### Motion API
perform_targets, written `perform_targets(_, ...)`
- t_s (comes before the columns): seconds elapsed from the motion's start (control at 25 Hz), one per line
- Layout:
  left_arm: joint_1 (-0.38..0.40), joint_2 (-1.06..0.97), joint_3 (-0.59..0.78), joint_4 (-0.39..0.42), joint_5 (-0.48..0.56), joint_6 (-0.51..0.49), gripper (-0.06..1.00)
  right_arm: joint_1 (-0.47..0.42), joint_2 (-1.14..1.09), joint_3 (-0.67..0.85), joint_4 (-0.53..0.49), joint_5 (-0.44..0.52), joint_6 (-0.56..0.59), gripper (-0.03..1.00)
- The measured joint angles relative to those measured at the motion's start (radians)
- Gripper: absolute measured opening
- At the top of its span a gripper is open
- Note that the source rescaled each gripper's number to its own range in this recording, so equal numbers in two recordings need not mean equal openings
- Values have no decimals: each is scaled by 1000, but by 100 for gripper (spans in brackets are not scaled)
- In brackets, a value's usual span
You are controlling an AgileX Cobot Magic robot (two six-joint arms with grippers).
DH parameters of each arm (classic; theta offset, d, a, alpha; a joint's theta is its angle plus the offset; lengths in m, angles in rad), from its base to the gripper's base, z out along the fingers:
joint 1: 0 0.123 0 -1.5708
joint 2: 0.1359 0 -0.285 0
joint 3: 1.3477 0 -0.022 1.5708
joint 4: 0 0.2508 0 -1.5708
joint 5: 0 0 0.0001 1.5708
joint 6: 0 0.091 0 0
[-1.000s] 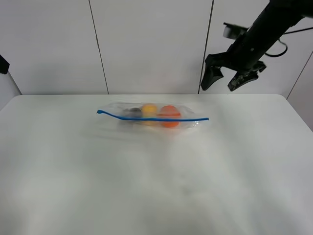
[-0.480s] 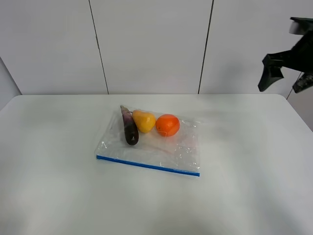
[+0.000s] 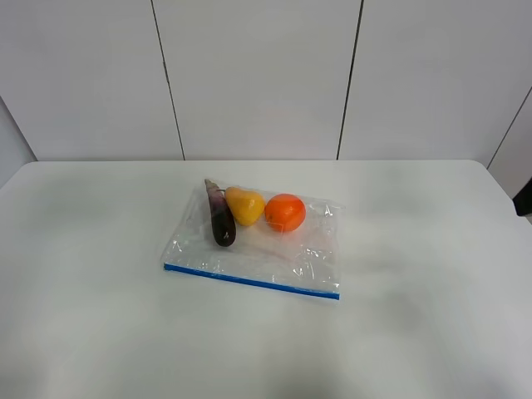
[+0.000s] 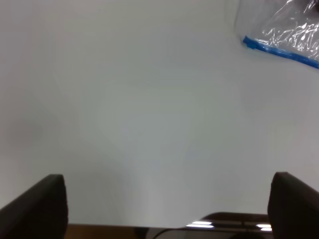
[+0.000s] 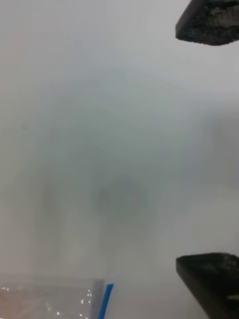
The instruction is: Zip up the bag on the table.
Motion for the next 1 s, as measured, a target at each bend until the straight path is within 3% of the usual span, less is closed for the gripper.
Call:
perform_targets(0.2, 0, -177, 110, 0, 1, -72, 98, 0, -276, 142, -3, 1, 43, 93)
perform_targets(0.32, -9, -300, 170, 7, 2, -85, 98, 0, -440, 254, -50, -46, 63, 93)
perform_targets(0.6, -32, -475, 293, 109, 5, -78, 98, 0, -713, 513, -154, -160, 104, 93)
perform_targets(0.84, -37, -497, 387, 107, 2, -72, 98, 4, -772, 546, -158, -190, 106, 93)
perform_targets(1.0, -89, -516, 413, 78, -36, -65, 97, 59, -772, 547, -158, -196, 107, 93)
